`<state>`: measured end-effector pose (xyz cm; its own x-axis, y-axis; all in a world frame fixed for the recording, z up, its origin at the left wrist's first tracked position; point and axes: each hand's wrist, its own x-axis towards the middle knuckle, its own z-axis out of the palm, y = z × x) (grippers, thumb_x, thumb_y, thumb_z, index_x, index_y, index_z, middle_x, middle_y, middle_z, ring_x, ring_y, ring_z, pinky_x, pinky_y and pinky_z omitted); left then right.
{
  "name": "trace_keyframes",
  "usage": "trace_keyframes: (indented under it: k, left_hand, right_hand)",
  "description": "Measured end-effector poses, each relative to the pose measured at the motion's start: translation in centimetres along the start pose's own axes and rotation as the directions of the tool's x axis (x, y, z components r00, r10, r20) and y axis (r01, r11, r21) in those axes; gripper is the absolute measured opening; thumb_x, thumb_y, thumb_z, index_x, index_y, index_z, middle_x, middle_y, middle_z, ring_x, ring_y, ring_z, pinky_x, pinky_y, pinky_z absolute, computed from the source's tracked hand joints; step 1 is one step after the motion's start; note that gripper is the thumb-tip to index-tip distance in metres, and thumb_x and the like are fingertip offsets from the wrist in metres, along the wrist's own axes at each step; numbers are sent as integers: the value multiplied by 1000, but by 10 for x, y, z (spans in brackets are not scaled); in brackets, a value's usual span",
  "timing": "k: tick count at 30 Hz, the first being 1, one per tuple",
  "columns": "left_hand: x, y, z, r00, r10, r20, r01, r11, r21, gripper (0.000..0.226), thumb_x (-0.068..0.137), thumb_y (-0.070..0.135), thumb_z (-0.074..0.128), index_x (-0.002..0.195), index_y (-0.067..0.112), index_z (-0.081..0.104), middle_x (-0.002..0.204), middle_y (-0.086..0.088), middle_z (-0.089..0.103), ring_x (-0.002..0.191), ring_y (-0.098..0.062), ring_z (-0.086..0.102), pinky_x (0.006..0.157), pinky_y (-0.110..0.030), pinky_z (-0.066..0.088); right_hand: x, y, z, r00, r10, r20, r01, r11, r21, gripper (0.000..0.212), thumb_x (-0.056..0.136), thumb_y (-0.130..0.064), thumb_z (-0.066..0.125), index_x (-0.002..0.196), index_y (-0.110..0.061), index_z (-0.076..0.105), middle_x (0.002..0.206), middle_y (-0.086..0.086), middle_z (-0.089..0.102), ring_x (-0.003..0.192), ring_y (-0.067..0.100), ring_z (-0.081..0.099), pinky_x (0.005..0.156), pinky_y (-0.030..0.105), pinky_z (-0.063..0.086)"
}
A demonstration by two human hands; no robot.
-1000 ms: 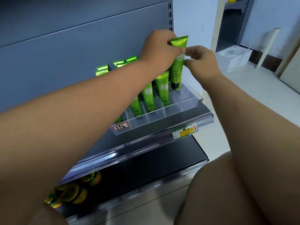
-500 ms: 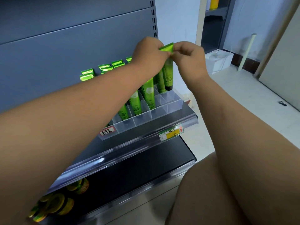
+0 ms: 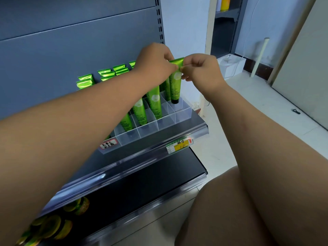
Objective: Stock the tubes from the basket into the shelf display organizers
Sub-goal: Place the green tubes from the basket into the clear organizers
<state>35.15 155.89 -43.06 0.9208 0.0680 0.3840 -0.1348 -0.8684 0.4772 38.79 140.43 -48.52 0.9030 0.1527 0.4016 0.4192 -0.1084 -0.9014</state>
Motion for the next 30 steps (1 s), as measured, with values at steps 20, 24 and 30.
trace_keyframes:
  k: [20, 24, 30]
  left_hand:
    - [-15, -16, 11, 995, 42, 94, -59, 980, 191, 8, 84, 21, 76, 87, 14, 75, 91, -3, 73, 89, -24, 66, 81, -41, 57]
    - [-16, -16, 12, 995, 34, 95, -51, 981, 188, 8, 85, 22, 76, 88, 14, 76, 92, -2, 72, 90, -23, 66, 81, -39, 56]
    - [-18, -15, 12, 996, 13, 92, -28, 986, 164, 13, 85, 25, 77, 91, 13, 76, 93, -4, 73, 91, -24, 67, 83, -40, 56]
  right_hand:
    - [-2, 22, 4, 991, 58, 121, -22, 960, -279, 9, 84, -3, 66, 84, -3, 75, 79, 6, 72, 75, 21, 71, 74, 30, 60]
    - [-4, 20, 3, 990, 68, 122, -28, 952, -303, 10, 84, -4, 66, 85, -5, 76, 81, 8, 73, 76, 19, 71, 71, 26, 58]
    - [-4, 20, 1, 990, 102, 98, -70, 956, -285, 21, 86, -3, 57, 93, -11, 76, 82, 9, 74, 72, 14, 69, 65, 24, 56]
